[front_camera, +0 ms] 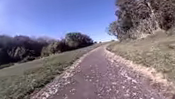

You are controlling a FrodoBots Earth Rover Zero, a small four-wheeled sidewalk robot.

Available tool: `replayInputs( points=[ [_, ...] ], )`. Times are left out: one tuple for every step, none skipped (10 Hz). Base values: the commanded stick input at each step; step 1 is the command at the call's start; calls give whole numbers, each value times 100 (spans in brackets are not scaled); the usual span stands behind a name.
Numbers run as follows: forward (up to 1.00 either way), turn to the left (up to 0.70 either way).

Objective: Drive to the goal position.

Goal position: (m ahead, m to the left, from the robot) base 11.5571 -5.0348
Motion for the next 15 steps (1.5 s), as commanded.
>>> replayInputs(
  points=[
    [70, 0],
    [70, 0],
    [70, 0],
    [70, 0],
    [70, -2],
    [70, -4],
    [70, -4],
    [70, -4],
    [70, -29],
    [70, -31],
    [70, -14],
    [70, 0],
    [70, 0],
    [70, 0],
    [70, 0]
  ],
)
